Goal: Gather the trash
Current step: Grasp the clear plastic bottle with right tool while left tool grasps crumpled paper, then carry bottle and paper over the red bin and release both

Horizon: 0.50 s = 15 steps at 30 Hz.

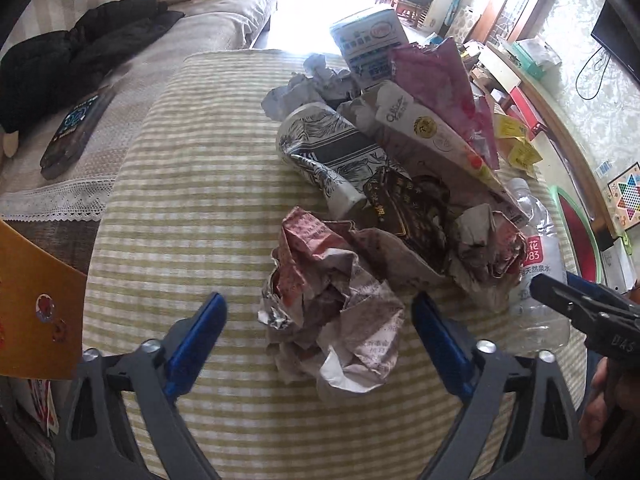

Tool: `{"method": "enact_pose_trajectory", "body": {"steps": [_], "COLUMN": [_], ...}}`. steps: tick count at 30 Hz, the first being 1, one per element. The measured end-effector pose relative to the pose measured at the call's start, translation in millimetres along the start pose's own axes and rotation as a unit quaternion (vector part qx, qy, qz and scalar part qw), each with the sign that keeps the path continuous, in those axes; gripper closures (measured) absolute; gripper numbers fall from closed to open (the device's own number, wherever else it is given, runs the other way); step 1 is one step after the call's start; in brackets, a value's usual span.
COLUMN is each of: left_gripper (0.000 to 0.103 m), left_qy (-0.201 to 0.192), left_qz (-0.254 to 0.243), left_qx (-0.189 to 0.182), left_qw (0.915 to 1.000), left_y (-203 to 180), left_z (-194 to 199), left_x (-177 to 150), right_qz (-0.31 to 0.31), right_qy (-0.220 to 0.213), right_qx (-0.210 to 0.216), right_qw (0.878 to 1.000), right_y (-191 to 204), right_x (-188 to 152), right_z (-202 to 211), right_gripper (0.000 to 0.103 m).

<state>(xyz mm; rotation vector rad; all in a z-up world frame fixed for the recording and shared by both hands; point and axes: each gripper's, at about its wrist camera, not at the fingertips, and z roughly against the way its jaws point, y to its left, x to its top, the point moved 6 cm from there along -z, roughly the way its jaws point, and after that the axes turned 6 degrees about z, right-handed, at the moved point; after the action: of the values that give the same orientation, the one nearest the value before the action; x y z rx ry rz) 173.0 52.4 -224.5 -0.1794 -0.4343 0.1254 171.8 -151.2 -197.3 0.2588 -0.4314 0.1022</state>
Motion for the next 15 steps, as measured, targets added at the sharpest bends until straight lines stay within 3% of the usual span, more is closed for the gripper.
{"method": "enact_pose_trajectory", "body": {"steps": [4, 7, 15], "left_gripper": [0.040, 0.049, 0.059], "left_qy": [0.004, 0.015, -0.003], "left_qz": [-0.003, -0.003, -0.011], "left_qx": [-0.009, -0.023, -0.020], "left_qw": [0.9999, 0.9996, 0.9997], "left_y": [0.5, -0.8, -4.8], "left_z": [-3.5, -13.1, 2.9], "left_x": [-1.3, -3.1, -9.7], "right_qz": [-0.003, -0.016, -0.019], "right_qy": [-0.004, 0.003, -0.010], "right_qx": [0.006, 0.036, 0.044], "right_qw": [1.000, 0.999, 0.999], "right_y": [1.2, 1.2, -2.6], "right_x": [-2.5, -3.8, -6.0], "right_z": [-2.4, -8.3, 8.7], "right_gripper": [0.031, 0.039, 0.044]}}
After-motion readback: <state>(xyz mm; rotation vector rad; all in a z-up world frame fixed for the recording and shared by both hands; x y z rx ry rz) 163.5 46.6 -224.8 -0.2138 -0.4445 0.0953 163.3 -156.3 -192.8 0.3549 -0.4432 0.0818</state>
